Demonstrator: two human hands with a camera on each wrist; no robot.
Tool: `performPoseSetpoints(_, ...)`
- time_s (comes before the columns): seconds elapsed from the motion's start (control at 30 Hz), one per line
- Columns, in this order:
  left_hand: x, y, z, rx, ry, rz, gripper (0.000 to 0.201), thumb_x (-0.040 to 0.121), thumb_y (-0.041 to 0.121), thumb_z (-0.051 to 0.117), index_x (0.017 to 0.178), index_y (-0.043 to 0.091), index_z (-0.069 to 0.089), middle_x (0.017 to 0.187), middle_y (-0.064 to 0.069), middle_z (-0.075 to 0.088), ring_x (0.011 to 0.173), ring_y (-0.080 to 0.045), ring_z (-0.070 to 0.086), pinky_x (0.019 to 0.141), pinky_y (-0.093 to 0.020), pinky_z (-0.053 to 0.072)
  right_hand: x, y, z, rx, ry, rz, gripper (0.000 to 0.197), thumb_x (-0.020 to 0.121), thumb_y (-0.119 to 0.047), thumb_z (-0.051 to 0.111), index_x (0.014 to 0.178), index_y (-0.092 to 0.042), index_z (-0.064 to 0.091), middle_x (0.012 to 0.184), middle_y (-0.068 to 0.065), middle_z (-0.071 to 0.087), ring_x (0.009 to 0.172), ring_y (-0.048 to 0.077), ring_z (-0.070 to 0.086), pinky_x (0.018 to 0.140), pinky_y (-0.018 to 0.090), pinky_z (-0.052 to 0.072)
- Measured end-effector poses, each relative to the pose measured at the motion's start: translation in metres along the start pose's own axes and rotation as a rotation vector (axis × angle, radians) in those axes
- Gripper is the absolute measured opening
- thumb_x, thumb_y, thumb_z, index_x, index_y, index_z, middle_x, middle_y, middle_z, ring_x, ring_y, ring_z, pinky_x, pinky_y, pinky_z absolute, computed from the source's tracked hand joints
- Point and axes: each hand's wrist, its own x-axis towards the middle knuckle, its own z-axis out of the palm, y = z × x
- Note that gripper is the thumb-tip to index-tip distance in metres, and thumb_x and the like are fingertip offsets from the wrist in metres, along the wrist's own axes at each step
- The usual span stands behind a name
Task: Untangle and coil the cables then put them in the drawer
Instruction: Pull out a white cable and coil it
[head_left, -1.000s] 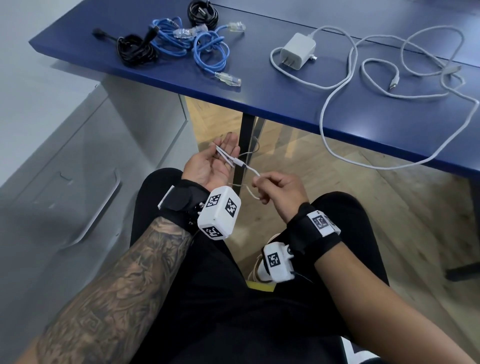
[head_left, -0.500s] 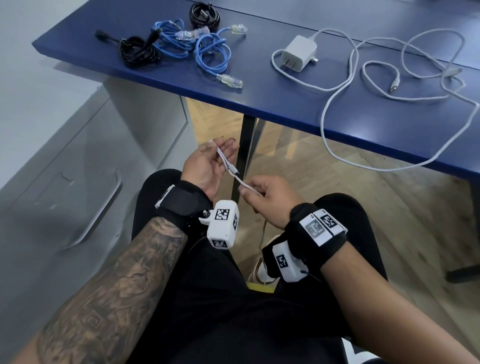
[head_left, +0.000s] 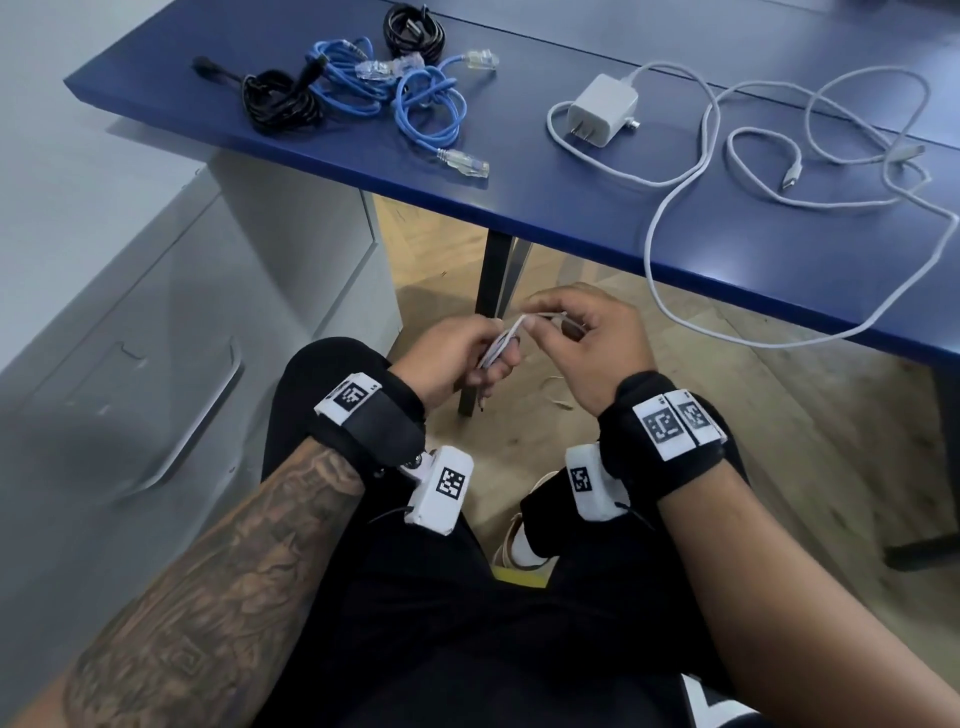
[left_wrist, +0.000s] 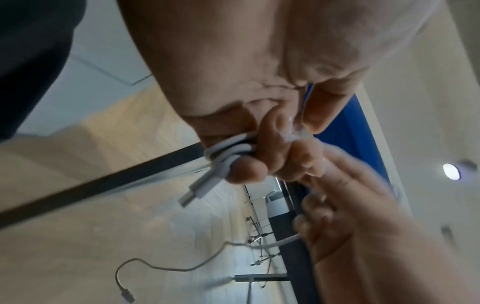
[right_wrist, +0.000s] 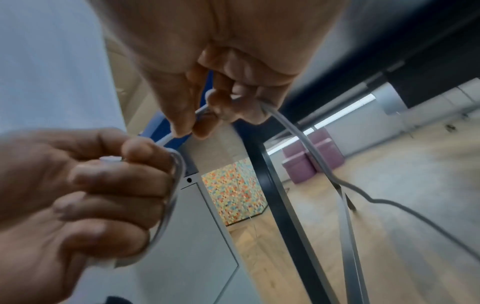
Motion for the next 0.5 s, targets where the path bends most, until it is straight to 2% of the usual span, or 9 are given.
performPoseSetpoints(0.13, -0.006, 0.006, -0.008, -0.344, -0.206, -0.081, 0.033, 0.094, 0.02, 0.031, 0.07, 0.008, 0.05, 0.051, -0.001, 0.033, 0.042, -0.012, 0.022, 0.05, -0.026, 0.033, 0.0, 0.008, 0.013, 0.166, -0.019, 0.083, 0.015, 0.091, -0.021, 0.07, 0.103, -0.028, 0.076, 0.097, -0.01, 0.074, 0.094, 0.006, 0.068, 0.089, 0.034, 0.055)
performPoseSetpoints(0.2, -0.007, 0.007, -0.011, -0.577, -0.236, -0.068, 0.035, 0.095, 0.019, 0.029, 0.069, 0.009, 0.05, 0.051, 0.001, 0.036, 0.042, -0.01, 0.024, 0.049, -0.024, 0.034, -0.006, 0.011, 0.026, 0.25, -0.087, 0.133, 0.02, 0.098, -0.016, 0.061, 0.111, -0.024, 0.073, 0.091, -0.019, 0.073, 0.084, -0.003, 0.066, 0.082, 0.025, 0.054)
performPoseSetpoints(0.23, -0.006, 0.007, -0.014, -0.689, -0.218, -0.042, 0.035, 0.095, 0.018, 0.029, 0.071, 0.009, 0.052, 0.054, 0.001, 0.039, 0.044, -0.01, 0.026, 0.05, -0.024, 0.036, -0.012, 0.012, 0.032, 0.235, -0.137, 0.173, 0.023, 0.1, -0.016, 0.056, 0.114, -0.025, 0.071, 0.083, -0.022, 0.07, 0.073, -0.006, 0.062, 0.073, 0.02, 0.05)
performPoseSetpoints(0.27, -0.004, 0.007, -0.017, -0.782, -0.182, -0.008, 0.032, 0.095, 0.017, 0.031, 0.074, 0.009, 0.054, 0.059, 0.0, 0.042, 0.046, -0.01, 0.029, 0.054, -0.024, 0.039, -0.018, 0.014, 0.037, 0.201, -0.201, 0.215, 0.024, 0.102, -0.018, 0.052, 0.116, -0.027, 0.069, 0.075, -0.018, 0.068, 0.061, -0.005, 0.057, 0.064, 0.02, 0.047)
performPoseSetpoints(0.33, 0.001, 0.005, -0.026, -0.889, -0.072, 0.051, 0.023, 0.095, 0.015, 0.036, 0.084, 0.008, 0.055, 0.07, -0.001, 0.048, 0.052, -0.009, 0.039, 0.065, -0.026, 0.046, -0.032, 0.016, 0.045, 0.14, -0.347, 0.272, 0.022, 0.104, -0.025, 0.048, 0.116, -0.032, 0.066, 0.069, -0.003, 0.064, 0.05, 0.006, 0.049, 0.052, 0.026, 0.043)
performPoseSetpoints(0.37, 0.004, 0.002, -0.031, -0.904, -0.009, 0.067, 0.021, 0.097, 0.013, 0.037, 0.088, 0.007, 0.055, 0.074, -0.002, 0.05, 0.054, -0.009, 0.045, 0.072, -0.028, 0.048, -0.038, 0.013, 0.046, 0.127, -0.409, 0.297, 0.022, 0.104, -0.027, 0.048, 0.116, -0.031, 0.065, 0.067, 0.001, 0.061, 0.048, 0.01, 0.048, 0.049, 0.027, 0.043)
performPoseSetpoints(0.43, 0.009, -0.006, -0.037, -0.88, 0.096, 0.07, 0.021, 0.101, 0.013, 0.038, 0.092, 0.007, 0.057, 0.08, -0.005, 0.055, 0.061, -0.01, 0.055, 0.085, -0.03, 0.05, -0.045, 0.005, 0.046, 0.112, -0.465, 0.323, 0.022, 0.104, -0.024, 0.048, 0.115, -0.021, 0.066, 0.063, -0.002, 0.055, 0.045, 0.003, 0.047, 0.05, 0.022, 0.042)
performPoseSetpoints(0.47, 0.011, -0.01, -0.037, -0.841, 0.132, 0.076, 0.022, 0.102, 0.012, 0.038, 0.094, 0.006, 0.057, 0.084, -0.007, 0.058, 0.066, -0.012, 0.059, 0.087, -0.031, 0.052, -0.044, 0.001, 0.044, 0.078, -0.473, 0.304, 0.022, 0.103, -0.022, 0.048, 0.112, -0.015, 0.067, 0.063, -0.004, 0.053, 0.046, 0.002, 0.049, 0.052, 0.017, 0.041)
performPoseSetpoints(0.5, 0.012, -0.012, -0.036, -0.784, 0.17, 0.094, 0.022, 0.103, 0.012, 0.038, 0.095, 0.005, 0.058, 0.087, -0.009, 0.06, 0.069, -0.013, 0.063, 0.086, -0.031, 0.055, -0.042, -0.002, 0.041, 0.017, -0.48, 0.263, 0.023, 0.103, -0.022, 0.049, 0.108, -0.01, 0.067, 0.063, -0.004, 0.054, 0.05, 0.003, 0.051, 0.055, 0.018, 0.041)
